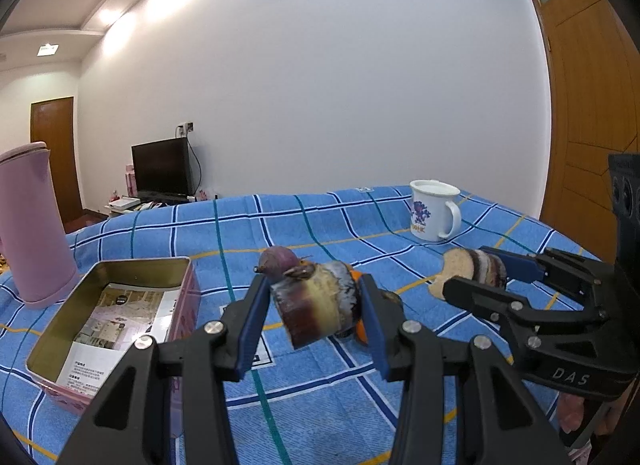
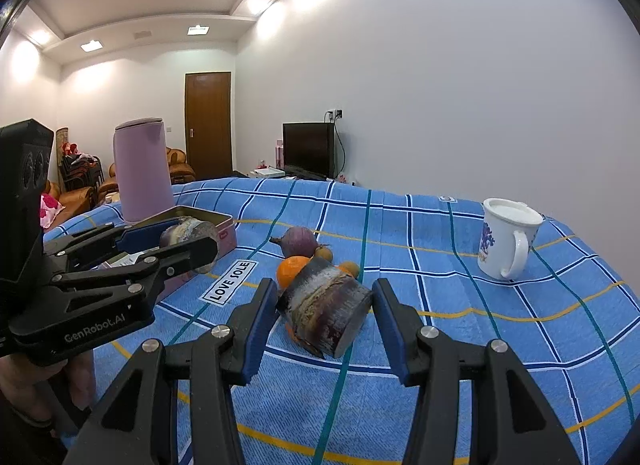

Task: Organize fruits
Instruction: 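Lift the sugarcane pieces off the cloth with both tools, then carry both held sugarcane pieces over the open pink tin box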

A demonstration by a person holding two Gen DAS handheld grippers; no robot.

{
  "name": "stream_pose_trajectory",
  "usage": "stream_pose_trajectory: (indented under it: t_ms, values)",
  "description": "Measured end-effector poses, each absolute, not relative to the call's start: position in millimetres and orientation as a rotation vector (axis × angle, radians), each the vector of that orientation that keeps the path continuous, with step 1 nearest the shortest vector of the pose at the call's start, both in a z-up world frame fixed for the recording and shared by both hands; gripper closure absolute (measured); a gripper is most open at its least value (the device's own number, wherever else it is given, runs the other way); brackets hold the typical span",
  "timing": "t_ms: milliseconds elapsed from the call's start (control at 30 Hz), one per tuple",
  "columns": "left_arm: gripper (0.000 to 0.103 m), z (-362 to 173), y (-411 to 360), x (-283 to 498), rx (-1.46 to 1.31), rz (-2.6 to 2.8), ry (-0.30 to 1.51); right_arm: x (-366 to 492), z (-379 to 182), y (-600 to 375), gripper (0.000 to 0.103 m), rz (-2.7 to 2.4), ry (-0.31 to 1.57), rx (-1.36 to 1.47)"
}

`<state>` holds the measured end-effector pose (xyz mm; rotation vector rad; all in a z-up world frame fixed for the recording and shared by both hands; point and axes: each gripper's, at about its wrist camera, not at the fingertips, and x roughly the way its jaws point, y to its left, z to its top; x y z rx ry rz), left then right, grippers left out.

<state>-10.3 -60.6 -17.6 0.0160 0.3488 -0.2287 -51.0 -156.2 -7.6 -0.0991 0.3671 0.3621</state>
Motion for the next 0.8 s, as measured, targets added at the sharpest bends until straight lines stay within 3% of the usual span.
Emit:
stream_pose_trajectory:
  t_ms: [800]
  values:
    - [0.056,-16,-50,-17,0.013,-0.174,0.315,-47,-5,-141,0.052,0.370,0.335,-0.152]
